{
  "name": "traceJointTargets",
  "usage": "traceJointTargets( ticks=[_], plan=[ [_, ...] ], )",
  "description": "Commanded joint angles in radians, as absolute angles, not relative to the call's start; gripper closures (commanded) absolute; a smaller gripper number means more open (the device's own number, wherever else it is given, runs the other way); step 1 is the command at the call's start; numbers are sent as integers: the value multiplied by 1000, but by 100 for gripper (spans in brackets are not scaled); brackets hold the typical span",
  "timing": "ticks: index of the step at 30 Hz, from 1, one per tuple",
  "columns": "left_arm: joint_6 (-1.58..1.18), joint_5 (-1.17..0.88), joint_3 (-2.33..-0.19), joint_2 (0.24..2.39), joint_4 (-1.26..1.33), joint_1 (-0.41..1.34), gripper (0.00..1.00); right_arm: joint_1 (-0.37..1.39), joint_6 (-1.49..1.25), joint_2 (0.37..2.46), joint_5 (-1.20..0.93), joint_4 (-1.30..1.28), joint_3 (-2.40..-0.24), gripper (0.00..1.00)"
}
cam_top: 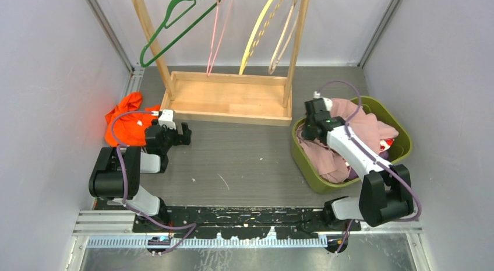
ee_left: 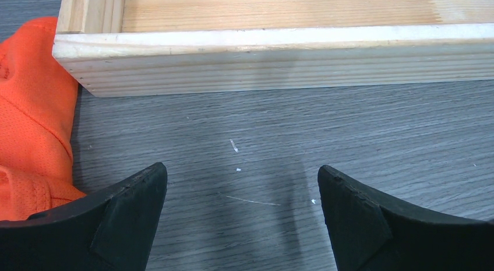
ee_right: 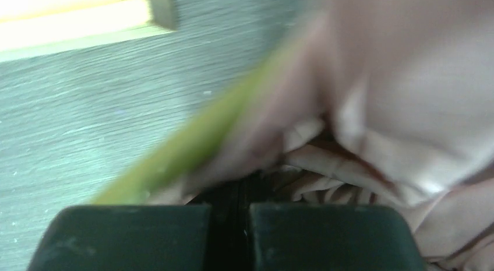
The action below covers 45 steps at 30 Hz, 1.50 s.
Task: Remove the skirt from the hanger
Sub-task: Move the bin to the center of the board, then reset both arms
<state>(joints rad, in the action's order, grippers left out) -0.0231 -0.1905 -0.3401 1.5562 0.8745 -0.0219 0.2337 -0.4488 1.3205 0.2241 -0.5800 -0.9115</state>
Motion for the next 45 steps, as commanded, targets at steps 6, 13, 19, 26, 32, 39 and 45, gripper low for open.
traceJointTargets(
  ticks=[6,13,19,26,32,39,45],
  plan=[
    [-26,-176,-365,1548,923,-26,1,604,-516,1476,250,-367,-1072,99],
    [-26,-177,-366,1548,923,-27,1,804,-498,1629,203,-314,-1279,99],
    [-26,-176,-366,1547,922,-26,1,938,-395,1714,225,-374,-1489,99],
    [-26,-176,-366,1548,923,-27,0,982,-361,1573,512,-584,-1569,56],
    [-26,-176,-365,1548,923,-26,1,982,-272,1320,738,-703,-1534,11],
    [-26,-176,-365,1548,922,-27,0,846,-239,1150,824,-802,-1480,0],
    [-26,-176,-365,1548,922,-26,1,616,-263,1081,640,-797,-1471,0]
  ],
)
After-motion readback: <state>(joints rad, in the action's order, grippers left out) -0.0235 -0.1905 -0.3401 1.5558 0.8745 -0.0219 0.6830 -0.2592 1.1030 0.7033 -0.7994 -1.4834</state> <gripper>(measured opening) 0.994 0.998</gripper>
